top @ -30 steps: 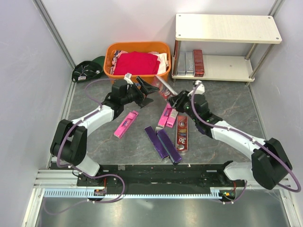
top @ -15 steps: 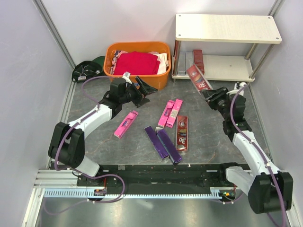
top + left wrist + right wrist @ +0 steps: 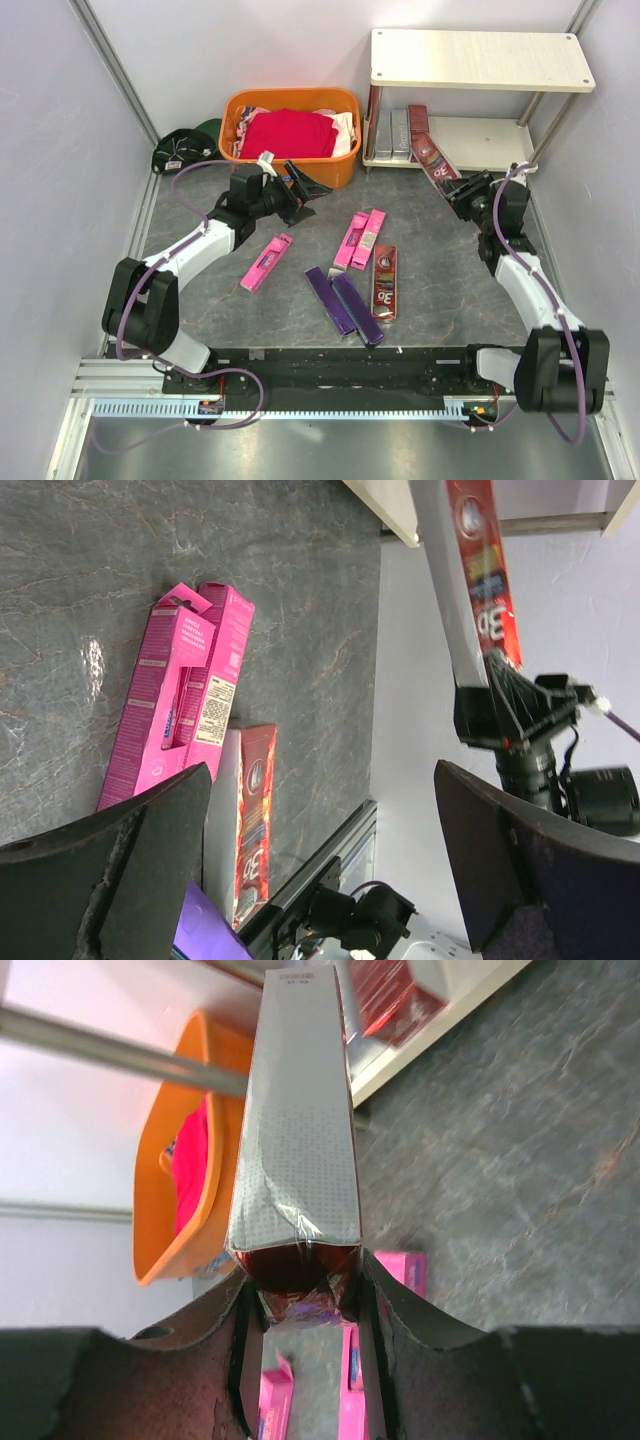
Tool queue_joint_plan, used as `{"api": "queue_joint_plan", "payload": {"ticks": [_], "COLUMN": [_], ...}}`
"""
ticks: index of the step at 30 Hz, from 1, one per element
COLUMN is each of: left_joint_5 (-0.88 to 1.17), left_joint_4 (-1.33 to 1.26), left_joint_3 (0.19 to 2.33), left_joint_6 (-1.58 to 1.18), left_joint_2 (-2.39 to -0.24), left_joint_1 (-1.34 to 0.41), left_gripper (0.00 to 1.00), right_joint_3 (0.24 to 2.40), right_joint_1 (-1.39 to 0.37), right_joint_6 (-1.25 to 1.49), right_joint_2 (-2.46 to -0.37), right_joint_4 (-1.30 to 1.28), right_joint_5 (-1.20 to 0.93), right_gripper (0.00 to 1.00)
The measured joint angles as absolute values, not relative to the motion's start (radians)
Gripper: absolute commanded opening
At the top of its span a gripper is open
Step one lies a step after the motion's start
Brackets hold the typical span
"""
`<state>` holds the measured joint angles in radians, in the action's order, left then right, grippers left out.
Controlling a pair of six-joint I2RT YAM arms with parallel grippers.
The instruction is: Place and organize the toothpastes onto the shelf
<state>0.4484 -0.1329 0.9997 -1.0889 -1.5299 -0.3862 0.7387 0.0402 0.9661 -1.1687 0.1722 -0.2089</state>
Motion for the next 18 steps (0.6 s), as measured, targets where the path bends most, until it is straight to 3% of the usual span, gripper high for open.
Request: {"api": "queue_joint_plan", "payload": {"ticks": [6,18], "left_joint_5": [0.496,0.579], "left_joint_4": [-0.165,-0.223], "left_joint_3": [1.000,1.000], "left_joint_6": [-1.090,-1.091], "left_joint_2": [-1.552,-1.591], "left_joint_1": [-0.368,-0.340], "left_gripper": [1.00,0.99], "right_joint_3": [0.875,1.006], "right_joint_1": [0.083,0.113], "right_joint_6": [0.974,1.020], "right_joint_2": [-1.404,-1.657], "right_joint_4": [0.266,0.472], "right_joint_5": [-0.250,-0.218], "right_gripper": [0.15,0.14]}}
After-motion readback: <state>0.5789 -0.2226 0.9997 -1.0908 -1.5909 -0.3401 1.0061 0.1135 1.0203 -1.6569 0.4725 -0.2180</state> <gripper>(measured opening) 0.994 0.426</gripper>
